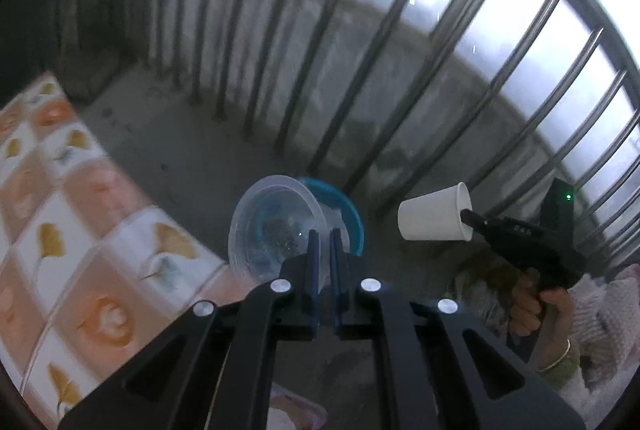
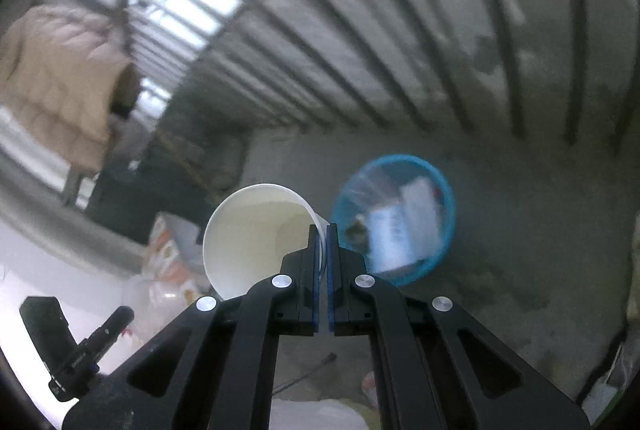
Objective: Collect trash
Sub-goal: 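Carry both cups to the blue wastebasket and release them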
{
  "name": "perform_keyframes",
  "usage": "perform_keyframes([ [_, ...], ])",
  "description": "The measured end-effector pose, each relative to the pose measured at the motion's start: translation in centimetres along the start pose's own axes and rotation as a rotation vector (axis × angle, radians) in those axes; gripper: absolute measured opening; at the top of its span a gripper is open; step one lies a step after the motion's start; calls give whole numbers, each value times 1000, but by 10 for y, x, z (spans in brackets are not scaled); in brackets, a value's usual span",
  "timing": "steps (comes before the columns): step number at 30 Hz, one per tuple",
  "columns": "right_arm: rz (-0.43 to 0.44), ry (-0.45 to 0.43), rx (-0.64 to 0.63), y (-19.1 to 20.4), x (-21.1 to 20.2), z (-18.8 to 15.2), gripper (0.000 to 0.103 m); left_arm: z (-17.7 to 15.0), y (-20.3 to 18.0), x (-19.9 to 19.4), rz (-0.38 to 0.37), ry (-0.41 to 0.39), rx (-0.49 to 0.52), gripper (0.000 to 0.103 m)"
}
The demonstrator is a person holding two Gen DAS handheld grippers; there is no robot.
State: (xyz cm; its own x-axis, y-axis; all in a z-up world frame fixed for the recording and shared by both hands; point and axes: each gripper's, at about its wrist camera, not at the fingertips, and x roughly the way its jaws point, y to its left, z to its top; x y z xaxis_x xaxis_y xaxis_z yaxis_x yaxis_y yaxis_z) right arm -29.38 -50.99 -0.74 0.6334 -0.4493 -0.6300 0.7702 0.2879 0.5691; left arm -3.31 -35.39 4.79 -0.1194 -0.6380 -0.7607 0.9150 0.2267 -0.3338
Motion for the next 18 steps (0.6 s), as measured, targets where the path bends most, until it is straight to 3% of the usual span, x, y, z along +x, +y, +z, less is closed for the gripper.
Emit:
perform_keyframes([
  [11, -146, 39, 33, -46, 64, 24, 2, 39, -11, 169, 128, 334, 58, 5],
  [18, -215, 72, 18, -53, 109, 39, 2, 53, 5, 245, 181, 421, 16, 6],
])
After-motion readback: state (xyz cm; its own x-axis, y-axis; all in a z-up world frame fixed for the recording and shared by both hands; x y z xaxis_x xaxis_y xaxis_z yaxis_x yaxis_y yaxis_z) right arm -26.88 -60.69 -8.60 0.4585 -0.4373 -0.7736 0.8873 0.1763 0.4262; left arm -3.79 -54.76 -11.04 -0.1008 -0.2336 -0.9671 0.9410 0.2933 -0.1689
